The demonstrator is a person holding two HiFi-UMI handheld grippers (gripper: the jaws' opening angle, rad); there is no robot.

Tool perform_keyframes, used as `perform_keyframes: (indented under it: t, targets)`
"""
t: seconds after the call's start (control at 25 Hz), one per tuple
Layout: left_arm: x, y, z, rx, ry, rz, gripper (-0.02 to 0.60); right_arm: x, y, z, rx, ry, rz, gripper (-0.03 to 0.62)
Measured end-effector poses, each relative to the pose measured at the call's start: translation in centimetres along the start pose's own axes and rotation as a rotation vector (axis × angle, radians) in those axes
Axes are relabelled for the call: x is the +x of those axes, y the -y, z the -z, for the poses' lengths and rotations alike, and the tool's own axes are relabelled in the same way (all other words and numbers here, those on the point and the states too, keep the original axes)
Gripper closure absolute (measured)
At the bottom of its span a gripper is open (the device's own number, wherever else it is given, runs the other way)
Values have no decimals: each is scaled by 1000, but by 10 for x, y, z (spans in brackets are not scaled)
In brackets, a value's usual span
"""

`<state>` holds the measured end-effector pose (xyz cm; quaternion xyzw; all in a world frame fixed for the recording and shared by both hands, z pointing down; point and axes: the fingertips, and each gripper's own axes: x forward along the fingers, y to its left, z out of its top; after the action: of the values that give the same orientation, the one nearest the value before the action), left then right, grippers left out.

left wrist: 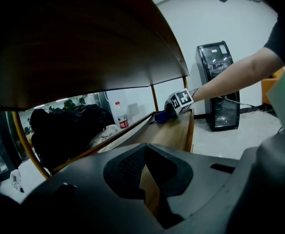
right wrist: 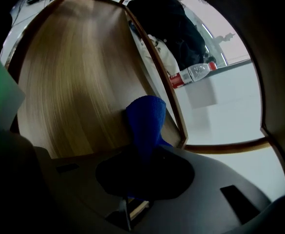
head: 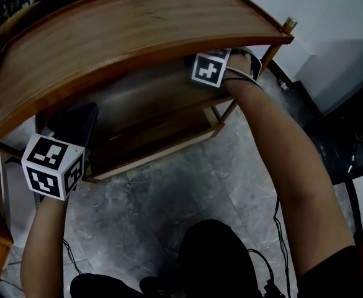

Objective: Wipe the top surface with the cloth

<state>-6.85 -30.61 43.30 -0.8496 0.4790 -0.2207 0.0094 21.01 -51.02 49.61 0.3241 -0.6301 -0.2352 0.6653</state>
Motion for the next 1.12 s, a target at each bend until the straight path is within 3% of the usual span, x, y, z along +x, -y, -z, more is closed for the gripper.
perform_keyframes:
  t: [0.16, 0.36, 0.48, 0.64, 0.76, 0.96, 1.12]
  targets:
    - [-3, 5, 2, 5, 1, 9, 571, 2, 6, 12, -25, -69, 24, 539]
    - [-16, 5, 3, 16, 19, 22, 571, 2, 13, 28, 22, -145, 49, 539]
    - [-31, -1, 4, 4, 35, 15, 571, 3, 12, 32, -20, -183, 58, 539]
    - [-47, -5, 6, 4, 56, 0, 571, 5, 22, 14, -10, -119, 100, 539]
    - [-54, -9, 10, 1, 59, -8, 571, -2, 8, -41, -35, 40, 99, 539]
    - [-63, -14, 25, -34, 46, -2, 571, -52, -40, -225, -137, 486, 99, 539]
    - [-84, -25, 30, -129, 66, -11, 571, -93, -81, -340, -159, 705, 53, 539]
